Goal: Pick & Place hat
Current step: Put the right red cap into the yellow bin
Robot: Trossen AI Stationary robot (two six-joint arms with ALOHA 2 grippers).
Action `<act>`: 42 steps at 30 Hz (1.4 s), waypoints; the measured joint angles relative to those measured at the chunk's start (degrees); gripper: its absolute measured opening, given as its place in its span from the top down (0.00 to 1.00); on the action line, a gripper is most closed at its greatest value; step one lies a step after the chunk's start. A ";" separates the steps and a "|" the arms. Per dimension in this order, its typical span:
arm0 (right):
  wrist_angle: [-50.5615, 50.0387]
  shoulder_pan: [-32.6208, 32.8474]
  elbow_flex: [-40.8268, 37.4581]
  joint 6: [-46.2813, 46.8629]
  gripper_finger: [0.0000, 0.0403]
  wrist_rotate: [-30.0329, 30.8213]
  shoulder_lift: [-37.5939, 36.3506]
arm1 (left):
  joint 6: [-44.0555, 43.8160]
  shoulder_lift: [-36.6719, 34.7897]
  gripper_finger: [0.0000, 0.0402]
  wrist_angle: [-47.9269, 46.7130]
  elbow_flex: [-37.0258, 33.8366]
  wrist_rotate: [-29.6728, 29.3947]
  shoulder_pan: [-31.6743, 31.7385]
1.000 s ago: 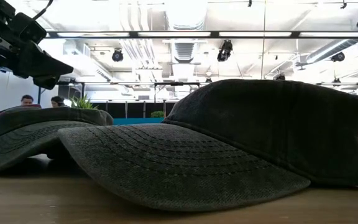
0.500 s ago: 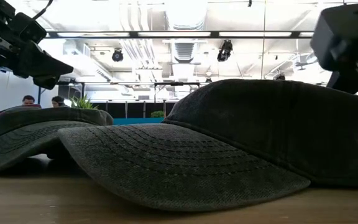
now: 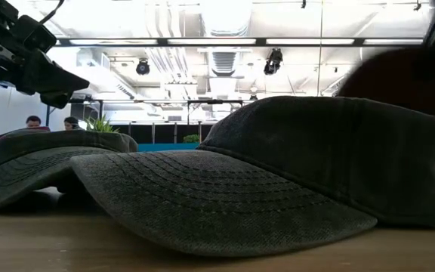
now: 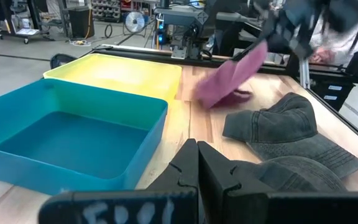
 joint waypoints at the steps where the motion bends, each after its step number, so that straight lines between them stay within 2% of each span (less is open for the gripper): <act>1: 0.06 0.16 0.04 1.14 0.96 -1.28 -4.19 | 0.01 0.00 1.00 0.00 0.00 0.00 0.00; 9: 5.38 0.48 -1.73 15.24 0.97 -8.32 -37.97 | 0.00 0.00 1.00 0.00 0.00 0.00 0.00; 11: 7.31 -0.44 -4.88 16.55 0.97 -10.77 -43.80 | 0.02 0.00 1.00 0.00 0.00 0.00 0.00; 15: 11.30 -4.02 -14.97 16.65 0.97 -20.28 -50.80 | 0.01 0.00 1.00 0.02 0.00 0.00 0.00; 21: 33.29 -7.09 -35.77 16.23 0.97 -26.99 -54.91 | 0.00 -0.02 1.00 0.00 0.00 0.00 0.00; 25: 33.01 -7.38 -43.88 20.37 0.97 -31.18 -53.65 | 0.01 -0.01 1.00 0.00 0.00 0.00 0.00; 28: 27.74 -7.17 -45.15 22.08 0.97 -30.88 -53.14 | 0.00 0.00 1.00 0.00 0.00 0.00 0.00; 32: 23.34 -8.44 -45.49 23.60 0.97 -26.81 -52.98 | 0.02 0.00 1.00 0.00 0.00 0.00 0.00; 42: 25.85 -9.01 -44.98 19.36 0.97 -25.78 -53.42 | 0.31 -0.01 1.00 1.43 -0.14 -0.41 0.00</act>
